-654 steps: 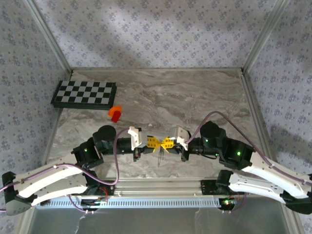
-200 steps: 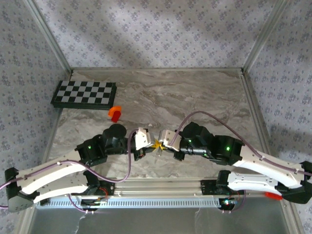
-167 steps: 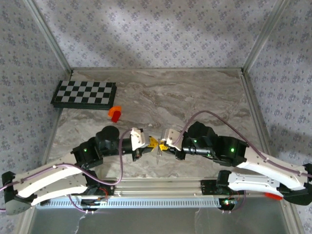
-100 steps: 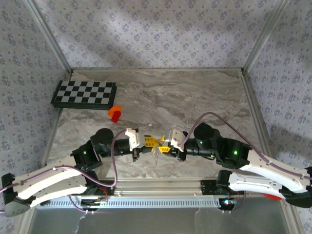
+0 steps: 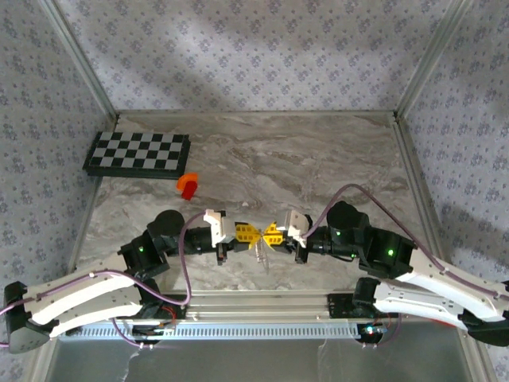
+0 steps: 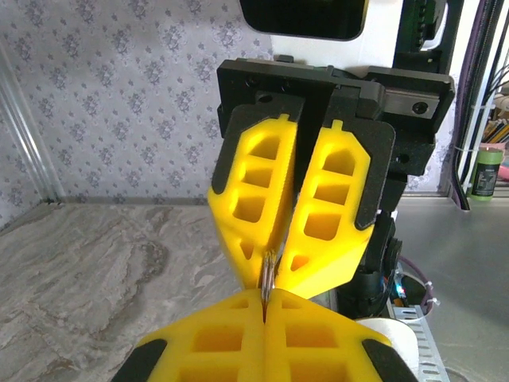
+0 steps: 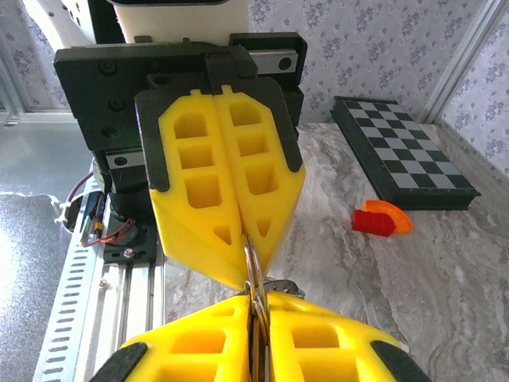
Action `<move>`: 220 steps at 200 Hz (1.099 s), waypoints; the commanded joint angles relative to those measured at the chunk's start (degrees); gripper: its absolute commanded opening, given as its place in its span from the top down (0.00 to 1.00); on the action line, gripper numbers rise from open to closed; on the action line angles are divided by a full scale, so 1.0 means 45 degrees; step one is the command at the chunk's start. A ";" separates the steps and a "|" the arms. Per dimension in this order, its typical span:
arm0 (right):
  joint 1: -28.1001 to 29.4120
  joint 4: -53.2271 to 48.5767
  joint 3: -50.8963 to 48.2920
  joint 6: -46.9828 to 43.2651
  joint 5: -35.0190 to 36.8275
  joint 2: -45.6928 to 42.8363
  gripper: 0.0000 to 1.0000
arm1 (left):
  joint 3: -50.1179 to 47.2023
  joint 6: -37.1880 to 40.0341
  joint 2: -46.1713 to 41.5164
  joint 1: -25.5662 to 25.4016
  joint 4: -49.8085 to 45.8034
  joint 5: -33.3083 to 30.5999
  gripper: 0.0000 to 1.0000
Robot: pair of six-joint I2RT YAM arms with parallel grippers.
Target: Put the keys on the keyring
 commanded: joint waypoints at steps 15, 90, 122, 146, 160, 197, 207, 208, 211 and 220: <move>-0.0082 0.0615 -0.0186 0.0203 -0.0363 -0.0216 0.84 | 0.0309 -0.0222 0.0036 0.0002 0.0694 0.0501 1.00; -0.0170 0.0668 -0.0316 0.0281 -0.0352 -0.0357 1.00 | 0.0526 -0.0052 0.0178 0.0002 0.0166 0.0514 1.00; -0.0163 0.0453 -0.0191 0.0166 0.0113 -0.0323 1.00 | 0.0953 0.0442 0.0175 0.0002 -0.1276 -0.0317 0.96; -0.0124 -0.0338 0.0169 -0.0062 0.0706 0.0043 1.00 | 0.1469 0.1032 0.0142 0.0002 -0.2874 -0.1275 0.78; -0.0076 -0.0871 0.0421 -0.0249 0.1053 0.0355 1.00 | 0.1860 0.1336 0.0281 0.0002 -0.3959 -0.1811 0.72; 0.0131 -0.1576 0.0876 -0.0498 0.1596 0.0959 1.00 | 0.2761 0.1887 0.0887 -0.0018 -0.5931 -0.2402 0.70; 0.0140 -0.1625 0.0926 -0.0500 0.1596 0.1093 1.00 | 0.2864 0.1958 0.0981 -0.0036 -0.6134 -0.2404 0.70; 0.0146 -0.1630 0.0936 -0.0500 0.1596 0.1101 1.00 | 0.2868 0.1958 0.0981 -0.0037 -0.6147 -0.2397 0.70; 0.0151 -0.1664 0.0969 -0.0503 0.1596 0.1151 1.00 | 0.2899 0.1976 0.1015 -0.0037 -0.6186 -0.2390 0.71; 0.0152 -0.1718 0.1039 -0.0520 0.1596 0.1277 1.00 | 0.2966 0.2031 0.1090 -0.0038 -0.6289 -0.2388 0.72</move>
